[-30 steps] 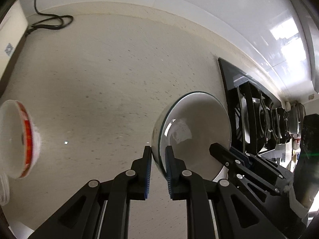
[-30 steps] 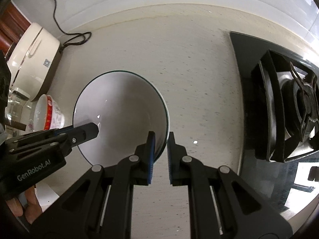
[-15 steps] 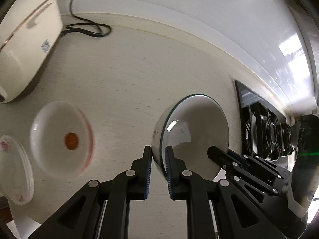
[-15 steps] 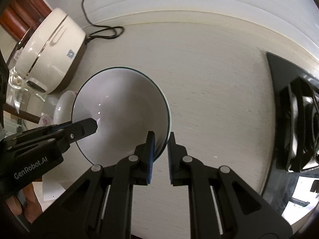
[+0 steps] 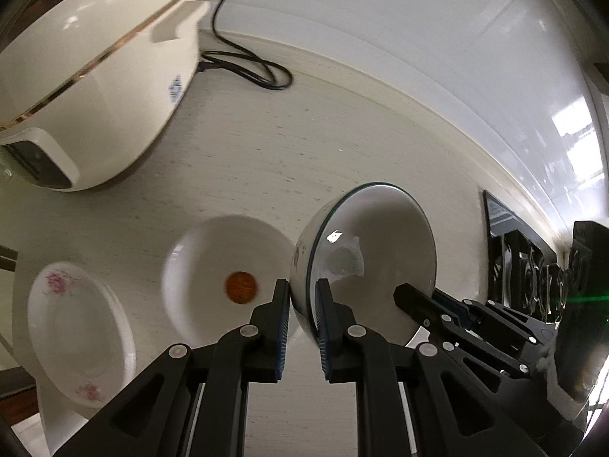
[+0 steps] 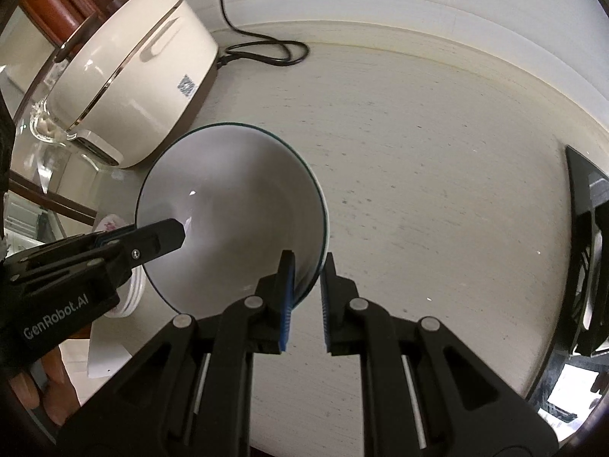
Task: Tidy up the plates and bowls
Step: 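Lift and carry the white bowl with both grippers toward the nested bowls, then lower the white bowl into the red-and-white bowl and open both grippers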
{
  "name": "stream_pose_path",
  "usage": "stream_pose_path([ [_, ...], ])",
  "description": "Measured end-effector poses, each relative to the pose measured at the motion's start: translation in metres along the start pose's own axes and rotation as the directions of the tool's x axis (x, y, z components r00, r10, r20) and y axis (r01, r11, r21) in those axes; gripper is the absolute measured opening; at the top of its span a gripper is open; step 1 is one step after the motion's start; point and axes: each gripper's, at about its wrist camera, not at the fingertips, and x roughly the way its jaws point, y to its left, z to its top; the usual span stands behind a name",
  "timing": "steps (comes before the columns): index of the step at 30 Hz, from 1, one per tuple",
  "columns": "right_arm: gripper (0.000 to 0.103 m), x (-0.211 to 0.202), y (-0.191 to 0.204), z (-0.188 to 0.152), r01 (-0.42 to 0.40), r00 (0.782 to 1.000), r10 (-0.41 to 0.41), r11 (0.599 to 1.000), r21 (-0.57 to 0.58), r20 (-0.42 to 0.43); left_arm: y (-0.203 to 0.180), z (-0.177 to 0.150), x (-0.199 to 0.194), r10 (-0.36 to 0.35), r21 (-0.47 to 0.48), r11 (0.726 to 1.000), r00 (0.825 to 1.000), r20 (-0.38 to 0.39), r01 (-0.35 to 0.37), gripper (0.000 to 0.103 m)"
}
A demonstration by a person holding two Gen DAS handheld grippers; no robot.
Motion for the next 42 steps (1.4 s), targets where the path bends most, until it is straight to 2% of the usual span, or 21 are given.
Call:
stream_pose_path([
  [10, 0.016, 0.009, 0.033, 0.015, -0.014, 1.000, 0.014, 0.999, -0.052, -0.006, 0.033, 0.014, -0.013, 0.028, -0.036, 0.999, 0.999, 0.018, -0.027, 0.014],
  [20, 0.016, 0.026, 0.049, 0.007, -0.029, 0.997, 0.023, 0.995, -0.093, -0.068, 0.056, 0.006, -0.011, 0.049, -0.090, 0.995, 0.998, -0.031, -0.052, 0.014],
  [34, 0.016, 0.038, 0.053, 0.004, -0.019, 0.995, 0.007, 0.992, -0.125, -0.096, 0.064, -0.001, 0.000, 0.084, -0.106, 0.990, 0.994, -0.067, -0.091, 0.014],
  [42, 0.020, 0.039, 0.056, 0.003, -0.001, 0.996, -0.011, 0.988, -0.153, -0.083, 0.062, 0.000, 0.001, 0.103, -0.101, 0.989, 0.992, -0.069, -0.109, 0.016],
])
